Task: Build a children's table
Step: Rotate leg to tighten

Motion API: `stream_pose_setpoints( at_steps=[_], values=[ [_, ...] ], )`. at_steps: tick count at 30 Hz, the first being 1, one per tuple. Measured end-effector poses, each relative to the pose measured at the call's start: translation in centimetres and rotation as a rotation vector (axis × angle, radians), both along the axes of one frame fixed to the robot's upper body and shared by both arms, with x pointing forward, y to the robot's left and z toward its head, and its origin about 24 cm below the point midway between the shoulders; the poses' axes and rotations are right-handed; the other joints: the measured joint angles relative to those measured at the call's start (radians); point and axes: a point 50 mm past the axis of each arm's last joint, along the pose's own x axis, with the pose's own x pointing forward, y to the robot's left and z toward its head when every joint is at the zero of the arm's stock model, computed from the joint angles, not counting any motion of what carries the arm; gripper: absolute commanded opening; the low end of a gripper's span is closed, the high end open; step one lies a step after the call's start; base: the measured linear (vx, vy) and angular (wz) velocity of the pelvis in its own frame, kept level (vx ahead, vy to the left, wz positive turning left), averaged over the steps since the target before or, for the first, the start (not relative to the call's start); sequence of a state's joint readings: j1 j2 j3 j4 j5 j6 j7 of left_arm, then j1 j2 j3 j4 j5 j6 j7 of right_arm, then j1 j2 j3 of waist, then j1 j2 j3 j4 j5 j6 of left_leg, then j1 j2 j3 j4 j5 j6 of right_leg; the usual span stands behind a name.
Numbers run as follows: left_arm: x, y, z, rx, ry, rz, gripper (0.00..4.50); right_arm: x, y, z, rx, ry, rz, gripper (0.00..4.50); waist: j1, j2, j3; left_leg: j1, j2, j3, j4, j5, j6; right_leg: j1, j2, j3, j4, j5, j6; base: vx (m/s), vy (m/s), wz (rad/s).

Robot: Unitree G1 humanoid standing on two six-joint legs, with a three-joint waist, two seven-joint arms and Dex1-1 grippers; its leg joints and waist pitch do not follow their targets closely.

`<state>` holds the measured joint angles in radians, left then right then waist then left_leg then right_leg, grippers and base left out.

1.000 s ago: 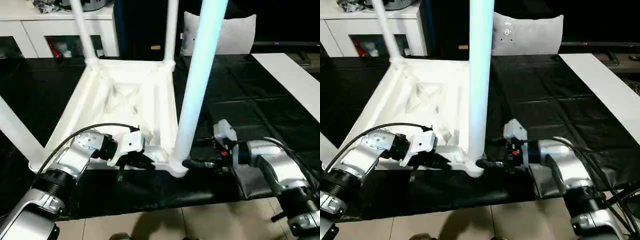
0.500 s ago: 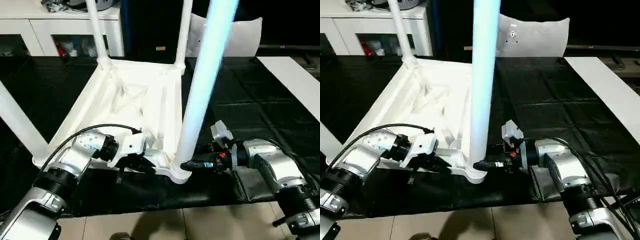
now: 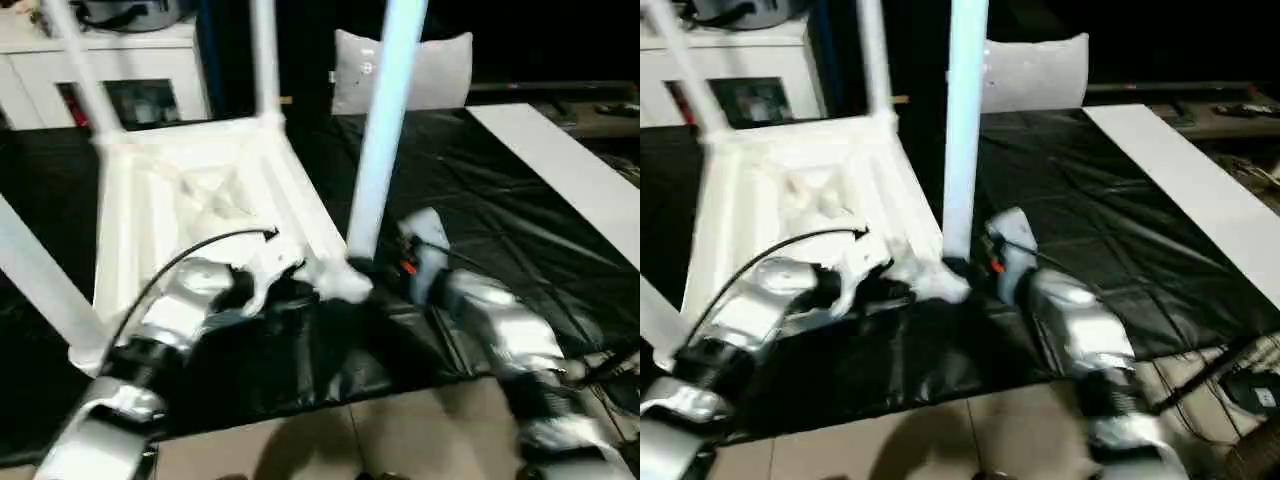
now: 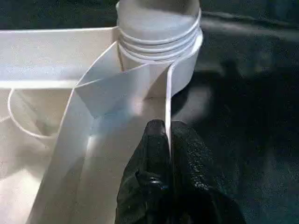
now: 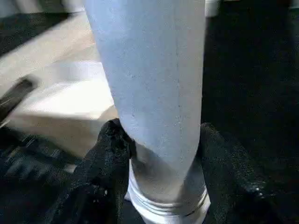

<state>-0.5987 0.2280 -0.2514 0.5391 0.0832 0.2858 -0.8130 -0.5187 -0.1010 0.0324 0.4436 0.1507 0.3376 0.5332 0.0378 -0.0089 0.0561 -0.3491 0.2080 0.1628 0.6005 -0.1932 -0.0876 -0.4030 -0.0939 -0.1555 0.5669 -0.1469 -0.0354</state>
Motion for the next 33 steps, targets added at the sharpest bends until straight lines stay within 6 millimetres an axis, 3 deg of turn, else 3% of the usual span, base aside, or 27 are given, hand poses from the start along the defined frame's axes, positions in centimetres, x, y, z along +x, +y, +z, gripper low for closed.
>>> stream_pose_setpoints(
  at_steps=[2, 3, 9, 11, 13, 14, 17, 29, 33],
  values=[
    [0.1, -0.5, 0.0, 0.005, -0.013, 0.016, 0.0, 0.2, 0.0, 0.0, -0.003, -0.014, -0.032, 1.91, 0.0, 0.0, 0.0, -0.001, -0.001, 0.0, 0.0, 0.0, 0.001, 0.001, 0.0, 0.002, -0.001, 0.001, 0.001, 0.0, 0.0, 0.0],
    [0.1, -0.5, 0.1, 0.006, -0.016, 0.016, 0.0, 0.2, 0.0, -0.1, 0.004, -0.021, -0.038, 2.47, 0.001, 0.0, 0.0, -0.001, -0.001, 0.001, -0.001, -0.001, 0.002, 0.0, 0.0, 0.003, -0.001, 0.001, 0.002, 0.0, 0.0, 0.0],
    [-0.1, -1.0, 0.4, 0.009, -0.026, -0.027, 0.0, -0.3, -1.1, -0.1, 0.012, -0.067, -0.004, 3.02, 0.022, 0.0, 0.0, -0.001, -0.001, 0.004, -0.003, -0.004, 0.006, -0.003, 0.0, 0.008, 0.008, 0.008, 0.002, 0.0, 0.0, 0.0],
    [-0.1, -0.9, 0.5, 0.011, -0.028, -0.048, 0.0, -0.6, -1.6, -0.1, 0.014, -0.075, 0.031, 3.02, 0.026, 0.0, 0.0, -0.003, -0.001, 0.005, -0.008, -0.003, 0.006, -0.005, 0.001, 0.008, 0.01, 0.005, 0.0, 0.0, 0.0, 0.0],
    [-0.3, -0.5, 0.5, 0.021, -0.03, -0.087, 0.0, -0.9, -2.5, -0.1, 0.001, -0.091, 0.07, 3.12, 0.032, 0.001, 0.0, -0.003, 0.0, 0.006, -0.011, -0.003, 0.006, -0.006, 0.002, 0.008, 0.011, 0.002, 0.0, 0.0, 0.0, 0.0],
    [-0.4, -0.3, 0.6, 0.026, -0.03, -0.115, 0.0, -1.1, -3.0, 0.0, -0.01, -0.102, 0.103, 3.39, 0.037, 0.001, 0.0, -0.003, 0.0, 0.006, -0.011, -0.003, 0.006, -0.006, 0.002, 0.008, 0.011, 0.002, 0.0, 0.0, 0.0, 0.0],
    [-0.7, 0.4, 0.6, 0.025, -0.022, -0.183, 0.0, -1.4, -4.4, 0.7, -0.033, -0.14, 0.176, 3.5, 0.049, 0.001, 0.0, -0.001, 0.0, 0.006, -0.01, -0.003, 0.006, -0.006, 0.001, 0.009, 0.011, 0.002, 0.0, 0.0, 0.0, 0.0],
    [-2.4, 3.4, 0.9, 0.086, 0.037, -0.509, 0.0, -3.9, -5.8, 1.3, -0.085, -0.089, 0.66, 3.5, 0.082, 0.001, 0.0, -0.001, 0.0, 0.006, -0.004, -0.003, 0.005, -0.003, 0.001, 0.009, 0.011, 0.004, -0.002, 0.0, 0.0, 0.0],
    [-2.8, 3.8, 0.9, 0.103, 0.061, -0.58, 0.0, -4.5, -5.3, 0.9, -0.067, -0.05, 0.762, 3.03, 0.083, 0.0, 0.0, 0.0, 0.0, 0.006, -0.003, -0.003, 0.005, -0.001, 0.0, 0.009, 0.011, 0.004, -0.001, 0.0, 0.0, 0.0]
  ],
)
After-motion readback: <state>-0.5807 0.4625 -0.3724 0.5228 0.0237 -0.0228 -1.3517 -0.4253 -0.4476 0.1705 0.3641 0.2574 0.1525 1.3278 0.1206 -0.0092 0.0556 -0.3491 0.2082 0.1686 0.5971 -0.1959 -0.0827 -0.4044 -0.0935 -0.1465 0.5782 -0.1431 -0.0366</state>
